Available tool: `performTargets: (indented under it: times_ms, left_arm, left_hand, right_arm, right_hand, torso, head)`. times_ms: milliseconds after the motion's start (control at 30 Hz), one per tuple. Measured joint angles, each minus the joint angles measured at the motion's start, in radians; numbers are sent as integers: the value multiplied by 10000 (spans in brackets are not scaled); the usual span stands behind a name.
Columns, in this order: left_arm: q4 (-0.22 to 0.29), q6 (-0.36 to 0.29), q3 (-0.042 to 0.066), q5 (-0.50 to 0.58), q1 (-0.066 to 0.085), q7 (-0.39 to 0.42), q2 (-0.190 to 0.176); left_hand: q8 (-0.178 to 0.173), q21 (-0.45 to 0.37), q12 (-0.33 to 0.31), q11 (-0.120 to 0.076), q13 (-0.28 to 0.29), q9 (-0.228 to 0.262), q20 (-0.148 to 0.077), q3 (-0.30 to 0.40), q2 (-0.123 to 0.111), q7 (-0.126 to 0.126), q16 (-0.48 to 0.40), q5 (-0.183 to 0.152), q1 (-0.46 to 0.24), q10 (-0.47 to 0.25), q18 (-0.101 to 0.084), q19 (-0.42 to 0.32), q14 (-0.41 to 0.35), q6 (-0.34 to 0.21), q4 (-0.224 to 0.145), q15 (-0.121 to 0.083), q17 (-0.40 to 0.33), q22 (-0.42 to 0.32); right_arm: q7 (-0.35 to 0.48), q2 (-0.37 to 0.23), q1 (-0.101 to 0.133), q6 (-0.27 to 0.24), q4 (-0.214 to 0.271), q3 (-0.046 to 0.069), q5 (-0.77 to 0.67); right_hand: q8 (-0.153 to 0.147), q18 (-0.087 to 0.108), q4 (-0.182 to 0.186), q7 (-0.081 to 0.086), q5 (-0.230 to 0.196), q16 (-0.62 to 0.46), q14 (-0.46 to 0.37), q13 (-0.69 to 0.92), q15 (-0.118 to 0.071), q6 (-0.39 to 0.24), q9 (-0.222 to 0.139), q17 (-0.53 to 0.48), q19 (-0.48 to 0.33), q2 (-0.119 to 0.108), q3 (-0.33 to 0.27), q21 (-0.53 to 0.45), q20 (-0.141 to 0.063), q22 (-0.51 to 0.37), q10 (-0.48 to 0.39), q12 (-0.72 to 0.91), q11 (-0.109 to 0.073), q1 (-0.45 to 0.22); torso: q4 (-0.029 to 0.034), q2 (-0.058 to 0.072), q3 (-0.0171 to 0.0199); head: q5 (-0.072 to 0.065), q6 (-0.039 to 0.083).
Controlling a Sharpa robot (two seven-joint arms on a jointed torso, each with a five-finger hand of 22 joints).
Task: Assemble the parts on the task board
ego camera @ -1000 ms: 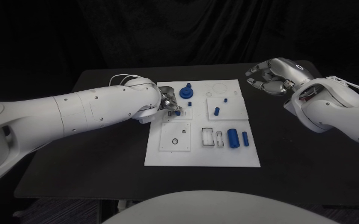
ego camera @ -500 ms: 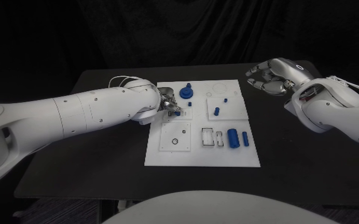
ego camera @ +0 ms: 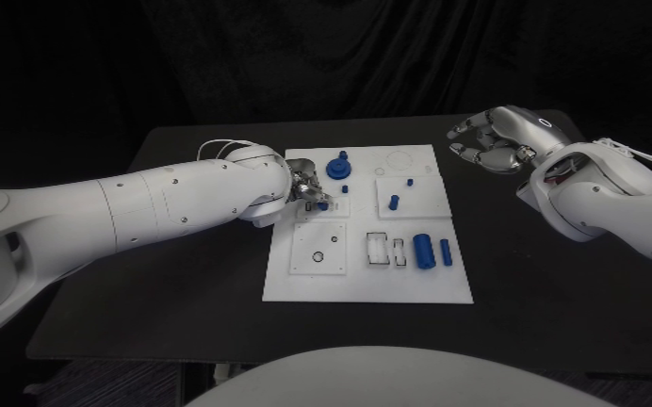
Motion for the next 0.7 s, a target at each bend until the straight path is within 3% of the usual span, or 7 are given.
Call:
performTargets:
  times_ms: [200, 533, 700]
  left_arm:
    - [-26, 32, -12, -10, -46, -8, -4]
    - [-15, 102, 2, -14, -50, -15, 0]
    - [-15, 137, 12, -14, -50, -20, 1]
  left_hand:
    - [-243, -44, 0, 0, 0, -35, 34, -457, -44, 48, 0, -524, -333, 0, 0, -33, 0, 42, 455, 0, 0, 0]
    - [-473, -80, 0, 65, 0, -17, 70, -803, -67, 239, 0, -709, -359, -2, 0, -69, 21, -171, 742, 20, 0, 0]
    - [-514, -80, 0, 135, 0, 234, 128, -1129, 29, 287, 0, -792, -455, -5, 1, -10, -3, -362, 912, 76, 0, 0]
  right_arm:
    - [-9, 0, -1, 25, -3, 0, 1]
    - [-36, -6, -2, 74, -2, 0, 1]
    - [-52, -6, -4, 104, 1, 0, 1]
  right_hand:
    - [0, 0, 0, 0, 0, 0, 0, 0, 0, 0, 0, 0, 0, 0, 0, 0, 0, 0, 0, 0, 0, 0]
    - [0, 0, 0, 0, 0, 0, 0, 0, 0, 0, 0, 0, 0, 0, 0, 0, 0, -2, 0, 0, 0, 0]
    - [0, 0, 0, 0, 0, 0, 0, 0, 0, 0, 1, 0, 0, 0, -1, 0, 0, -2, -1, 0, -1, 0]
  torso:
    - [-1, 6, -3]
    - [3, -1, -3]
    - [4, -2, -3]
  head:
    - [12, 0]
    - [9, 0]
    - [7, 0]
